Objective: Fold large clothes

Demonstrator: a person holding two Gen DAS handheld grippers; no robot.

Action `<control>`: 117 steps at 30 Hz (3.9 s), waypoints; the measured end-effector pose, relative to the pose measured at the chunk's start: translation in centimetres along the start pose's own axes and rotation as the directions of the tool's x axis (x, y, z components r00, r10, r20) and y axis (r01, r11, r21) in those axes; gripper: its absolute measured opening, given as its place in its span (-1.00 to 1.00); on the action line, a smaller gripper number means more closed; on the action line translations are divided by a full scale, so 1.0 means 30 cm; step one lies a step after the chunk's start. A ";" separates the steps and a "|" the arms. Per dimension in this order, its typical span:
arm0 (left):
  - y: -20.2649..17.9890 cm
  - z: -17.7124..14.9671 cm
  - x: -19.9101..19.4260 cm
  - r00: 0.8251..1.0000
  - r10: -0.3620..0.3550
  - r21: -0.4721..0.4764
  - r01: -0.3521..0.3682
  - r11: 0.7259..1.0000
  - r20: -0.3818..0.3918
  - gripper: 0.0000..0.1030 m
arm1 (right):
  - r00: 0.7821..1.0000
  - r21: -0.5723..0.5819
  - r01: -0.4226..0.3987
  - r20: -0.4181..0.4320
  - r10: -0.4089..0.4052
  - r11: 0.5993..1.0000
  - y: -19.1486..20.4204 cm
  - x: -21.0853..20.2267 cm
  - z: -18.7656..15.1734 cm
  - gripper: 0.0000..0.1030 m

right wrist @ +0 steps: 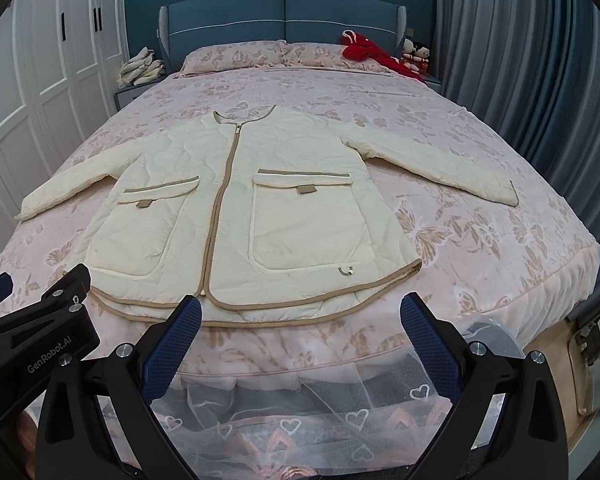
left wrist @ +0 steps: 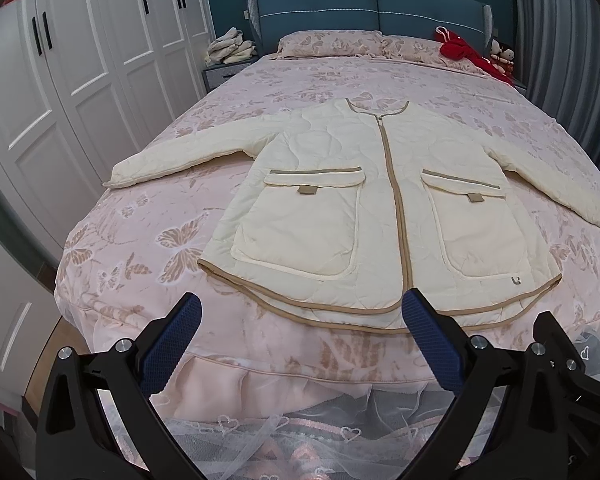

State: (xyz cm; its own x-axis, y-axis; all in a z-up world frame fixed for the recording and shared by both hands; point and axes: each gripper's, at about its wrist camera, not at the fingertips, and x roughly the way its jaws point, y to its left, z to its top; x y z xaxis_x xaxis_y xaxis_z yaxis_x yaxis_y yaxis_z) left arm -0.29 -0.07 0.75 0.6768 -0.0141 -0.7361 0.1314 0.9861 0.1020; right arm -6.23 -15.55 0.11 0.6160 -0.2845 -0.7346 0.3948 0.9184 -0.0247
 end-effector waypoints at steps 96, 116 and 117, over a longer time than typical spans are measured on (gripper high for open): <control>0.098 0.122 0.233 0.996 0.008 -0.068 -0.014 0.998 -0.089 0.90 | 0.998 0.273 0.033 -0.069 -0.015 0.961 -0.432 0.306 0.180 0.90; 0.152 0.364 0.691 0.973 0.023 -0.238 -0.079 0.968 -0.228 0.90 | 0.975 0.779 0.224 -0.184 -0.129 0.585 -1.451 1.034 0.379 0.90; 0.151 0.368 0.703 0.973 0.021 -0.240 -0.079 0.968 -0.232 0.90 | 0.975 0.783 0.221 -0.175 -0.136 0.582 -1.451 1.038 0.374 0.90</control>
State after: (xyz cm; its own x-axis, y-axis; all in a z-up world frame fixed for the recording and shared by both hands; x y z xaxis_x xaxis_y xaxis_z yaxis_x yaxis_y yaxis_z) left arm 22.58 2.25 -6.93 0.4930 0.0459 -0.8688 -0.0999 0.9950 -0.0042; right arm 3.41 -67.47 -14.08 0.4281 -0.3540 -0.8315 0.8995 0.2564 0.3539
